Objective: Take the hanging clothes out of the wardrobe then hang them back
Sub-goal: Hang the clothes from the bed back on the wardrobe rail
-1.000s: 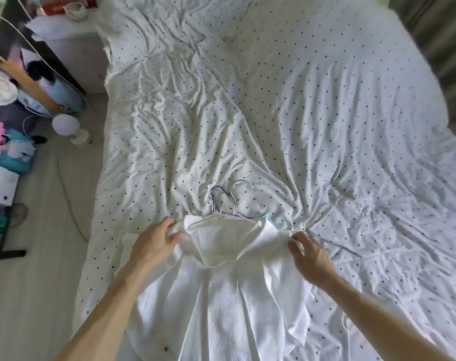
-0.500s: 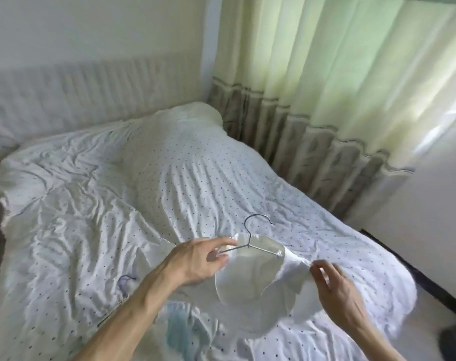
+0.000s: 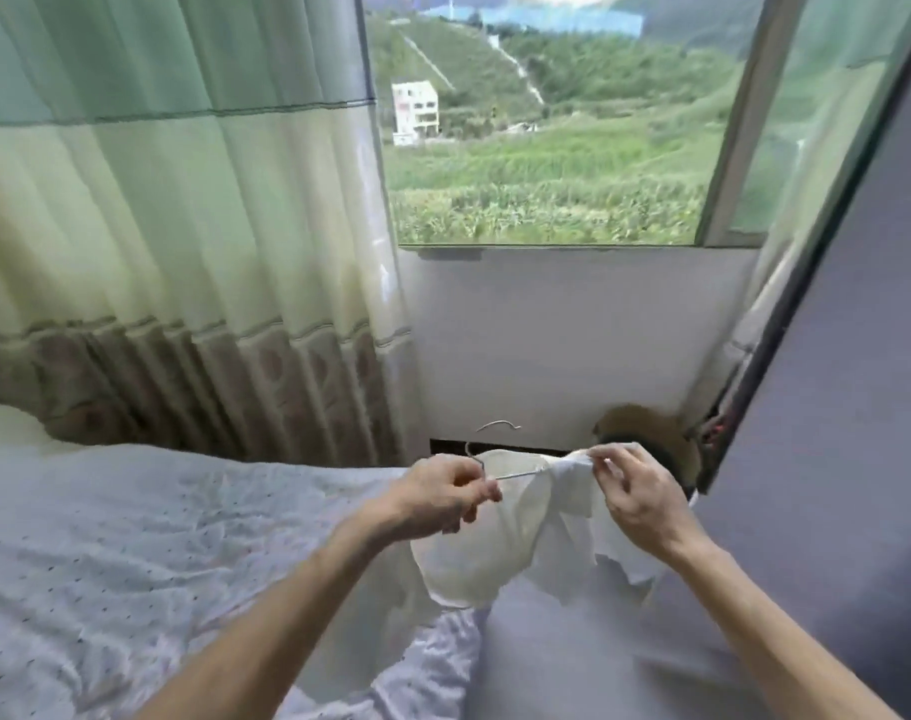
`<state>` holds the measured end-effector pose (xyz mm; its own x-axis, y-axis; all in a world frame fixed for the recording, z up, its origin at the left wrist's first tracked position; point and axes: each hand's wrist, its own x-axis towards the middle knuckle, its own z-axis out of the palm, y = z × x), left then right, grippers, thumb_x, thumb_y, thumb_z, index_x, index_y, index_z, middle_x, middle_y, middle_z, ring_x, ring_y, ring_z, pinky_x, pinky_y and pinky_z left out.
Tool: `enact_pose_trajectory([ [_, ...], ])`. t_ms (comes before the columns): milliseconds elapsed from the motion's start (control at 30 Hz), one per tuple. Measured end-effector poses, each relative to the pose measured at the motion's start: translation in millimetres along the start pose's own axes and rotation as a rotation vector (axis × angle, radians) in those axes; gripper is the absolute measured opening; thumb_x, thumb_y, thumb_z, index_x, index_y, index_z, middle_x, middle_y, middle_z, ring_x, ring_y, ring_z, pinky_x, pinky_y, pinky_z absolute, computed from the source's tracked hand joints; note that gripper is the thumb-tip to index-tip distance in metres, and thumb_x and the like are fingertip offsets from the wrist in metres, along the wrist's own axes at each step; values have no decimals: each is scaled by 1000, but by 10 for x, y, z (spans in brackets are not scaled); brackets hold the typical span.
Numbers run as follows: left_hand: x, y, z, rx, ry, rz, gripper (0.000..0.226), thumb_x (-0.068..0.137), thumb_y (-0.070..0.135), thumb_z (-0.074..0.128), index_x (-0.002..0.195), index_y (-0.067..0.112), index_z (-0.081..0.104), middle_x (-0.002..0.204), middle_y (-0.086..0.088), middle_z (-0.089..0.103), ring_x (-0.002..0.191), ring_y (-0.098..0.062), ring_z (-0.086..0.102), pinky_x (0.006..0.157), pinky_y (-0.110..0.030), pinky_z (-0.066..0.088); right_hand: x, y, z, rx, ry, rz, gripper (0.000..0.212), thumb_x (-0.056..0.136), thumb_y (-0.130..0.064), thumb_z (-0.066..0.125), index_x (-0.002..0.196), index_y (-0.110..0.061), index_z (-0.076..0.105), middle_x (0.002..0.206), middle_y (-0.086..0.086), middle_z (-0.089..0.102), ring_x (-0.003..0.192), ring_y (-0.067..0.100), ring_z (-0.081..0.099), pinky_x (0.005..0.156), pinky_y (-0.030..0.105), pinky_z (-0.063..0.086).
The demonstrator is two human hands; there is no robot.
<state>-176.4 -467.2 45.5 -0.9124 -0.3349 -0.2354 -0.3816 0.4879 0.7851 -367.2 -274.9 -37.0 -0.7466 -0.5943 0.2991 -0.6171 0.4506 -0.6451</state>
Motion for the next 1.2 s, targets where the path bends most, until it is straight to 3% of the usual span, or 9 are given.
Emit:
enact_pose_trajectory([
  [100,558,414,529,-105,-174,16,19,102,26,54,110,21,70,66,7,56,57,-15,53,56,-24,47,-131,501,-475,-15,146,156,22,96,-30,57,117,-32,64,123,-9,58,99,17,63,85,35,51],
  [233,1173,978,1418,-121,-372,12,21,102,21,53,114,12,67,82,2,65,65,-12,64,67,-30,51,-633,1059,-971,-9,210,410,22,94,-34,61,116,-29,61,116,-10,60,76,13,64,79,37,52],
  [367,1575,1455,2386,-208,-475,-41,22,99,23,60,111,6,68,80,1,64,66,-13,66,66,-31,52,-1297,1382,-1277,43,186,613,17,94,-33,63,106,-21,66,100,-8,67,83,10,62,73,14,44],
  [500,1793,1861,3228,-332,-633,-139,9,97,16,61,102,11,67,81,3,66,73,-16,69,69,-33,49,-1822,1545,-1402,50,84,845,32,85,-68,55,77,-37,57,78,-16,64,75,4,59,70,17,47],
  [567,1845,2036,3562,-385,-694,-195,7,95,10,61,99,14,65,87,2,67,78,-19,70,71,-33,48,-1980,1612,-1416,45,55,935,50,75,-80,50,85,-32,64,85,-15,70,84,4,65,81,26,52],
  [833,2026,2633,4193,-464,-841,-234,20,90,4,59,109,6,57,96,-3,63,100,-22,70,81,-37,50,-2032,1660,-1575,-225,165,1047,33,97,-42,49,126,-27,49,106,-11,70,104,19,62,82,32,42],
  [967,2214,2947,4237,-483,-840,-213,15,89,4,57,103,6,59,91,-5,59,103,-25,68,84,-40,49,-1923,1653,-1650,-337,167,1121,28,98,-41,46,120,-25,47,115,-2,62,108,26,57,77,35,37],
  [1067,2303,3152,4221,-449,-904,-167,3,89,8,58,91,10,60,88,-4,57,92,-24,62,79,-39,44,-1740,1636,-1727,-328,169,1150,14,101,-31,41,94,-18,40,99,3,58,95,26,52,69,33,26],
  [1200,2471,3362,4207,-416,-979,-112,9,89,14,62,98,11,59,108,-7,60,108,-27,64,90,-39,49,-1402,1624,-1872,-100,254,1186,16,96,-29,42,87,-16,41,80,0,56,72,21,64,60,36,44],
])
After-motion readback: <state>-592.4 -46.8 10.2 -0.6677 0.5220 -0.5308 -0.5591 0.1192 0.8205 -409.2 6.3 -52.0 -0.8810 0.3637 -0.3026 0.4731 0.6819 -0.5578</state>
